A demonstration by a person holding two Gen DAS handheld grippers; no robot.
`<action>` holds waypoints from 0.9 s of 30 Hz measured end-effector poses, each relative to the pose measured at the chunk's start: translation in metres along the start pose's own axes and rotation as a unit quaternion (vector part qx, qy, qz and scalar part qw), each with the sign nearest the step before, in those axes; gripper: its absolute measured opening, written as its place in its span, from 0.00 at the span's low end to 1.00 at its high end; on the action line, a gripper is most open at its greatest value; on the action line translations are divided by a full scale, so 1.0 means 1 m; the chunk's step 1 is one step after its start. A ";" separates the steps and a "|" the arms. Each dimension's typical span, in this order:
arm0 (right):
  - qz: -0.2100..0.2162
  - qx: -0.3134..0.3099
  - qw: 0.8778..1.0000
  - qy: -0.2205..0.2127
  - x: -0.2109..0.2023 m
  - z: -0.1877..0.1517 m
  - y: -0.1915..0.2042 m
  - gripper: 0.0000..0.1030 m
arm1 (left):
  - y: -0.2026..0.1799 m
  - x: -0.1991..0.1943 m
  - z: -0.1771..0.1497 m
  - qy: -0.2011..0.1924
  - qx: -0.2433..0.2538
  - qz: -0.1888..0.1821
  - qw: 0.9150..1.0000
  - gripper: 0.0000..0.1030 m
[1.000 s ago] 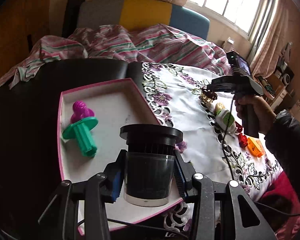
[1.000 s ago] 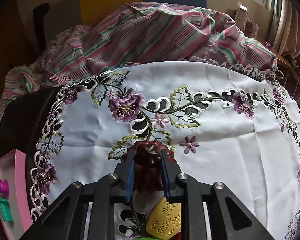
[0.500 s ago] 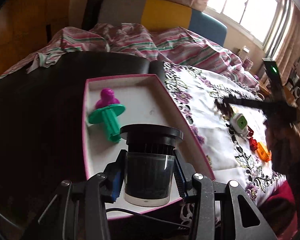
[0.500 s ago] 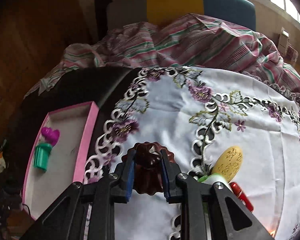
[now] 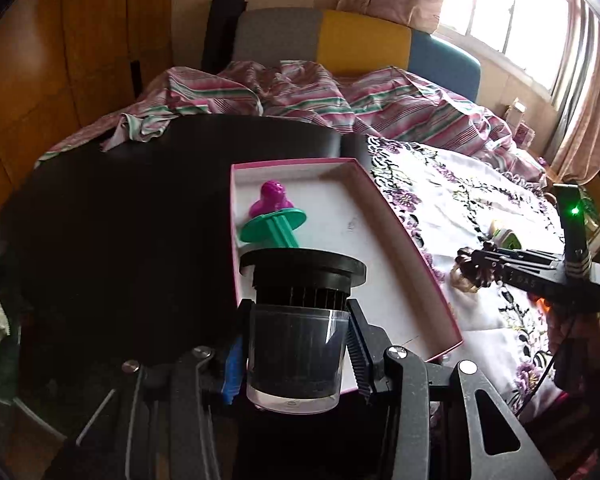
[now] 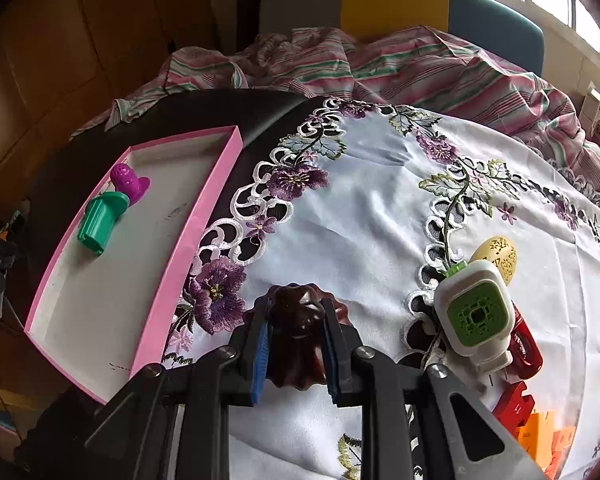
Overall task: Organize rigid objects
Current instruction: 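Carry the cup with the left gripper while the right gripper grasps the brown pumpkin lid, then lower the cup into the tray and open the left gripper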
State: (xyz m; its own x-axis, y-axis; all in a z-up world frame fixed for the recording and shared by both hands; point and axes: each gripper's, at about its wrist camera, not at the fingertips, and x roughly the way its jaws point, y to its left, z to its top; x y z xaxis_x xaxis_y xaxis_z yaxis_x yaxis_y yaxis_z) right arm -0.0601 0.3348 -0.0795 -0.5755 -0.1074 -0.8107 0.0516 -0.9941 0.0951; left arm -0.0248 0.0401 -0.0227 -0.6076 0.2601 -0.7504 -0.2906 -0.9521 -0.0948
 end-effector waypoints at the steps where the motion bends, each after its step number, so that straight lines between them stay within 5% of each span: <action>1: 0.002 0.002 1.000 -0.001 0.000 0.000 -0.001 0.21 | 0.000 -0.001 -0.001 -0.001 0.001 0.004 1.000 0.44; 12: 0.006 0.010 1.000 0.000 0.000 0.001 -0.004 0.21 | -0.004 0.000 -0.003 0.006 0.009 0.006 1.000 0.44; 17: 0.005 0.012 1.000 0.000 0.000 0.001 -0.004 0.21 | -0.003 0.010 0.003 0.021 -0.010 -0.021 1.000 0.44; 27: 0.006 0.016 1.000 0.002 0.001 0.003 -0.005 0.21 | -0.005 0.046 0.063 0.006 -0.031 -0.069 0.997 0.44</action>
State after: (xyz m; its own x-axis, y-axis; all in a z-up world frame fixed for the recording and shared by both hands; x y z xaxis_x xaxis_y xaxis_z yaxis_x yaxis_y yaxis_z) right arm -0.0633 0.3401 -0.0795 -0.5711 -0.1186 -0.8123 0.0322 -0.9920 0.1222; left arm -0.0981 0.0672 -0.0151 -0.5561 0.3883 -0.7348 -0.3244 -0.9154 -0.2382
